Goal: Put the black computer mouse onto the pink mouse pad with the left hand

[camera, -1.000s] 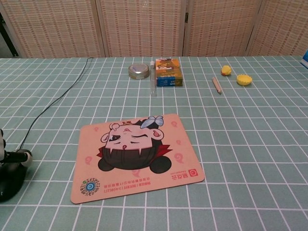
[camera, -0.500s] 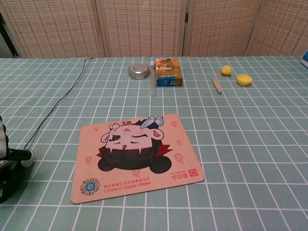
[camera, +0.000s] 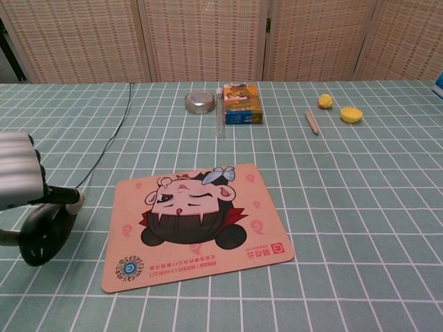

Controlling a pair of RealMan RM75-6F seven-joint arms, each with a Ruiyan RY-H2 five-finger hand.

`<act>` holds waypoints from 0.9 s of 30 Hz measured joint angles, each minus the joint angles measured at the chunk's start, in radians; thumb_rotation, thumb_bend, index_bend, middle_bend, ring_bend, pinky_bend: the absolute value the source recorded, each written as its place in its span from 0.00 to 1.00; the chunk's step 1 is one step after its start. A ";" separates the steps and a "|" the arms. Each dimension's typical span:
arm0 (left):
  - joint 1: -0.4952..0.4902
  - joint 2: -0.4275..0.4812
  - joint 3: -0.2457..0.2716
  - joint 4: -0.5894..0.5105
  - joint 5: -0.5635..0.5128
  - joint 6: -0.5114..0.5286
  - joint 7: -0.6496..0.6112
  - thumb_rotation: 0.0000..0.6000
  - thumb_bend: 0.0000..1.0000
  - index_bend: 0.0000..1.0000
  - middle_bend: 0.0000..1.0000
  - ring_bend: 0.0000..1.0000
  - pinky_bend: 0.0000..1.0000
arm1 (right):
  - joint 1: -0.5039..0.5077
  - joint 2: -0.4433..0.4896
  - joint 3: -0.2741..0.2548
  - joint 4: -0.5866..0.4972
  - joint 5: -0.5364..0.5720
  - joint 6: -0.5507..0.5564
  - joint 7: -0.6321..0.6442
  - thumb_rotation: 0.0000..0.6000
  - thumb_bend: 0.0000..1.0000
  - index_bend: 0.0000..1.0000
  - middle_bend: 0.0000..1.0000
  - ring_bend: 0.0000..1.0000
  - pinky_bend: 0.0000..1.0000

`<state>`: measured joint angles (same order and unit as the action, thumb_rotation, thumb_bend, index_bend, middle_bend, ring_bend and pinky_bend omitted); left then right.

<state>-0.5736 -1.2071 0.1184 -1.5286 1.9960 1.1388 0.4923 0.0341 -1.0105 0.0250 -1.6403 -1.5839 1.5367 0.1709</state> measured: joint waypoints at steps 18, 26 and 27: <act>-0.128 -0.112 -0.113 -0.122 -0.056 -0.221 0.206 1.00 0.08 0.61 1.00 1.00 1.00 | -0.010 0.019 0.005 0.006 0.001 0.020 0.052 1.00 0.24 0.19 0.25 0.11 0.36; -0.190 -0.191 -0.166 -0.107 -0.125 -0.327 0.288 1.00 0.08 0.61 1.00 1.00 1.00 | -0.016 0.029 0.010 0.015 0.009 0.028 0.084 1.00 0.24 0.19 0.25 0.11 0.36; -0.196 -0.200 -0.171 -0.101 -0.134 -0.337 0.297 1.00 0.08 0.61 1.00 1.00 1.00 | -0.017 0.031 0.011 0.016 0.010 0.030 0.087 1.00 0.24 0.19 0.25 0.11 0.36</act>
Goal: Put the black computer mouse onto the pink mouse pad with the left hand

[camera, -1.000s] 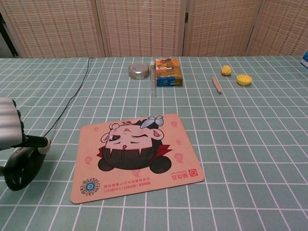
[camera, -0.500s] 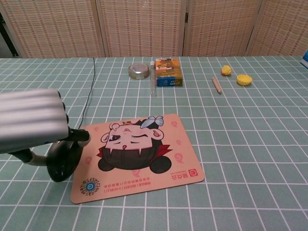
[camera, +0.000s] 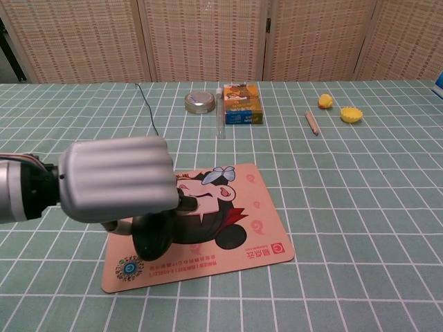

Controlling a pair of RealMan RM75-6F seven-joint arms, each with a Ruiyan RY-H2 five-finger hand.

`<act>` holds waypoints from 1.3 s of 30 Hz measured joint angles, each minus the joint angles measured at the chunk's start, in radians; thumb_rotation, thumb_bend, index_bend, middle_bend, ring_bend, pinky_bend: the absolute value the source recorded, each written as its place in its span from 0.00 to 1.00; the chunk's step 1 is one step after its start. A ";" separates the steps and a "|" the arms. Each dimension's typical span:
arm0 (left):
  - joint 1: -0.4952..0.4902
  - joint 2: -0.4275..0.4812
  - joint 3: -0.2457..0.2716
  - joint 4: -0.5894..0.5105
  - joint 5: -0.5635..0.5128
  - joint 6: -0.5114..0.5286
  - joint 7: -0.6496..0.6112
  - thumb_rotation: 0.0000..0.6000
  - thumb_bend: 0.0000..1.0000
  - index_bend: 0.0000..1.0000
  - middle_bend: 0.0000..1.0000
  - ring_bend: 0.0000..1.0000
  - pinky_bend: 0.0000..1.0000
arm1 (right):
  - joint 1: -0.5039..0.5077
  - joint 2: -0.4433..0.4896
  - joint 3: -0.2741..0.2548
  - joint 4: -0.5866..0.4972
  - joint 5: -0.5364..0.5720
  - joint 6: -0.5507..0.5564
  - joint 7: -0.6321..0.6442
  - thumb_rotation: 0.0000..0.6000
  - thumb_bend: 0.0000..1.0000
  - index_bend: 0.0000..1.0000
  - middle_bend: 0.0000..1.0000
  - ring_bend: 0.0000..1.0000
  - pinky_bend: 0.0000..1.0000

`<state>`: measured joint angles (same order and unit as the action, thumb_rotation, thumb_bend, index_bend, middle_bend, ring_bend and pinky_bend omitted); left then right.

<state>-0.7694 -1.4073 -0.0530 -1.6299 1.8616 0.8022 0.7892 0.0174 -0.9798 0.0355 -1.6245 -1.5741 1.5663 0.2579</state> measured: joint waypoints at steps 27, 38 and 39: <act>-0.055 -0.106 -0.034 0.050 -0.181 -0.061 0.207 1.00 0.08 0.30 1.00 1.00 1.00 | -0.003 0.005 0.002 0.008 -0.001 -0.001 0.025 1.00 0.24 0.19 0.25 0.11 0.36; 0.000 -0.019 0.008 -0.038 -0.210 0.023 0.232 1.00 0.08 0.34 1.00 1.00 1.00 | -0.009 0.006 0.001 0.005 -0.007 0.010 0.018 1.00 0.24 0.19 0.25 0.11 0.36; 0.008 -0.007 0.014 -0.042 -0.208 0.038 0.225 1.00 0.08 0.34 1.00 1.00 1.00 | -0.009 0.005 0.001 0.004 -0.007 0.010 0.015 1.00 0.24 0.19 0.25 0.11 0.36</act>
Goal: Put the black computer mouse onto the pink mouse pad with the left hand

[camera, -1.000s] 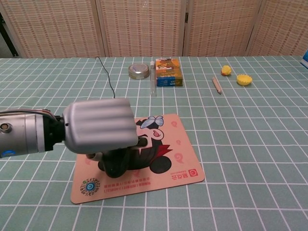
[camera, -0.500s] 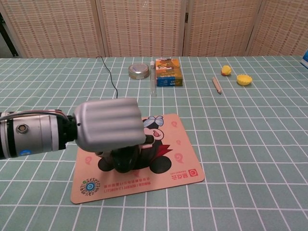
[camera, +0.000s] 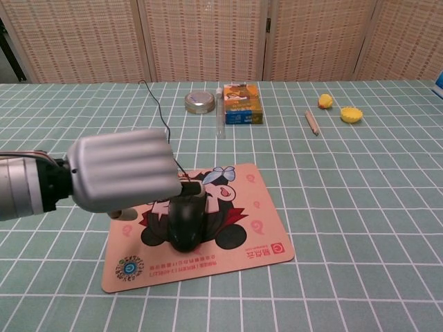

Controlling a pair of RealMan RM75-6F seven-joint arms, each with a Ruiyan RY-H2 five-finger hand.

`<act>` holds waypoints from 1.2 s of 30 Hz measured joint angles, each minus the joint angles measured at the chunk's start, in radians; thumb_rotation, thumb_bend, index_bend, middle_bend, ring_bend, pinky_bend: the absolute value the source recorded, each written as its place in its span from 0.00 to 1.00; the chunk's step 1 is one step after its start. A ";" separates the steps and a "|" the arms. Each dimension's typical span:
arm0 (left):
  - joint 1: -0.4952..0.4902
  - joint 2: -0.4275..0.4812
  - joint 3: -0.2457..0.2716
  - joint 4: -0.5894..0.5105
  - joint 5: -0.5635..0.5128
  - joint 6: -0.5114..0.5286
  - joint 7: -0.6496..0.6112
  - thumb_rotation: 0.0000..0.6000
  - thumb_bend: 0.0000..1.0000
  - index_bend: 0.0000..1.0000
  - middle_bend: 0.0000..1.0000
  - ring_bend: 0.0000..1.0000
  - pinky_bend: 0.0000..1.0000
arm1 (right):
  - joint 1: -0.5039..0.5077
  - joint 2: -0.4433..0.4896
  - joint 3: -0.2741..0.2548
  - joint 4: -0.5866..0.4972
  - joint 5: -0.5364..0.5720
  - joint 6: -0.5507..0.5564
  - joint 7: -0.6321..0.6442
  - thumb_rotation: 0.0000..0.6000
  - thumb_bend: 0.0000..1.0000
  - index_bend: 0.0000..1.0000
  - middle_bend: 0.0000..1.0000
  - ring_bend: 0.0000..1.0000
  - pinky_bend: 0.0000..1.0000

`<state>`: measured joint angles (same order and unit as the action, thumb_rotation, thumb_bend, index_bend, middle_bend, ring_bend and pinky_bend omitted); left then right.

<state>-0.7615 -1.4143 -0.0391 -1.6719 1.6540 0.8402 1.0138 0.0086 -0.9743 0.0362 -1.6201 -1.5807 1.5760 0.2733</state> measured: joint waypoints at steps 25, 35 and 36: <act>0.373 0.280 0.108 -0.068 -0.093 0.483 -0.398 1.00 0.08 0.34 0.49 0.51 0.60 | 0.041 -0.048 -0.009 -0.019 0.033 -0.106 -0.152 1.00 0.24 0.19 0.25 0.11 0.36; 0.532 0.296 0.105 -0.118 -0.159 0.658 -0.432 1.00 0.08 0.39 0.47 0.50 0.53 | 0.039 -0.040 -0.002 -0.041 0.082 -0.121 -0.210 1.00 0.24 0.19 0.25 0.11 0.36; 0.544 0.296 0.104 -0.120 -0.160 0.671 -0.443 1.00 0.08 0.39 0.47 0.50 0.52 | 0.038 -0.038 0.000 -0.045 0.087 -0.121 -0.212 1.00 0.24 0.19 0.25 0.11 0.36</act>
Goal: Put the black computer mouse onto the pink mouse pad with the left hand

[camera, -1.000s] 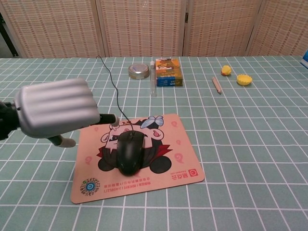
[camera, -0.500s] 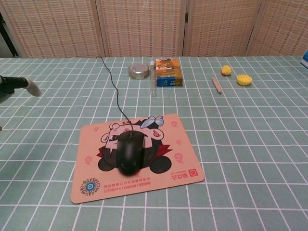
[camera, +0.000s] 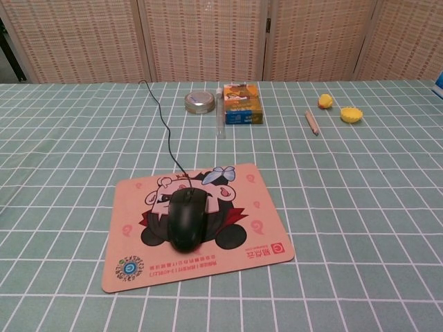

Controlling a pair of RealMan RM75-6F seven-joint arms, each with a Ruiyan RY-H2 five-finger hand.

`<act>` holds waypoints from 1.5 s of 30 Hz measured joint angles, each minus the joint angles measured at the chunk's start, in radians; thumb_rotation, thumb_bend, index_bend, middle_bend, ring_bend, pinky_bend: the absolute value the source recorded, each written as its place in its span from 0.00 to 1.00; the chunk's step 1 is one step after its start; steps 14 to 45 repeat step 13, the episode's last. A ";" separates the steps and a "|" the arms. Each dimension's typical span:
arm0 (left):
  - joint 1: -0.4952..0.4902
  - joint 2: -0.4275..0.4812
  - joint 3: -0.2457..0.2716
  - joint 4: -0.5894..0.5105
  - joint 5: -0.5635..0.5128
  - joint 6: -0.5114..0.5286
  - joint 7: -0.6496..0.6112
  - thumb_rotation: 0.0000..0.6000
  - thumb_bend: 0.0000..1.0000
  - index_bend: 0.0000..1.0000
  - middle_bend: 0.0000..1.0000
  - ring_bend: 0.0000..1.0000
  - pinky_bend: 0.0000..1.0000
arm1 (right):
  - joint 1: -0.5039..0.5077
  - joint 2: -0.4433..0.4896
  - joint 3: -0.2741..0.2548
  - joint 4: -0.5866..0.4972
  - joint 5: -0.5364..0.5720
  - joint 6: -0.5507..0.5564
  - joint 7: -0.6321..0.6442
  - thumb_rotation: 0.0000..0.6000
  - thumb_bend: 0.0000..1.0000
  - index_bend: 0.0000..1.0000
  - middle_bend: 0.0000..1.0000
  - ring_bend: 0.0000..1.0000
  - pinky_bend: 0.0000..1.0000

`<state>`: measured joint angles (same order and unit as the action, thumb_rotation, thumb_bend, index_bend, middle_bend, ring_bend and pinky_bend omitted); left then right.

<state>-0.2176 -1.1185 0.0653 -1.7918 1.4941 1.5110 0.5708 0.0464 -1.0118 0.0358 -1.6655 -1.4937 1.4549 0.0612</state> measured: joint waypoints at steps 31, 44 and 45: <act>0.068 0.000 -0.048 0.030 -0.004 0.078 -0.121 1.00 0.09 0.41 0.47 0.39 0.52 | -0.007 0.017 -0.013 0.000 -0.008 -0.010 0.033 1.00 0.24 0.19 0.25 0.11 0.36; 0.068 0.000 -0.048 0.030 -0.004 0.078 -0.121 1.00 0.09 0.41 0.47 0.39 0.52 | -0.007 0.017 -0.013 0.000 -0.008 -0.010 0.033 1.00 0.24 0.19 0.25 0.11 0.36; 0.068 0.000 -0.048 0.030 -0.004 0.078 -0.121 1.00 0.09 0.41 0.47 0.39 0.52 | -0.007 0.017 -0.013 0.000 -0.008 -0.010 0.033 1.00 0.24 0.19 0.25 0.11 0.36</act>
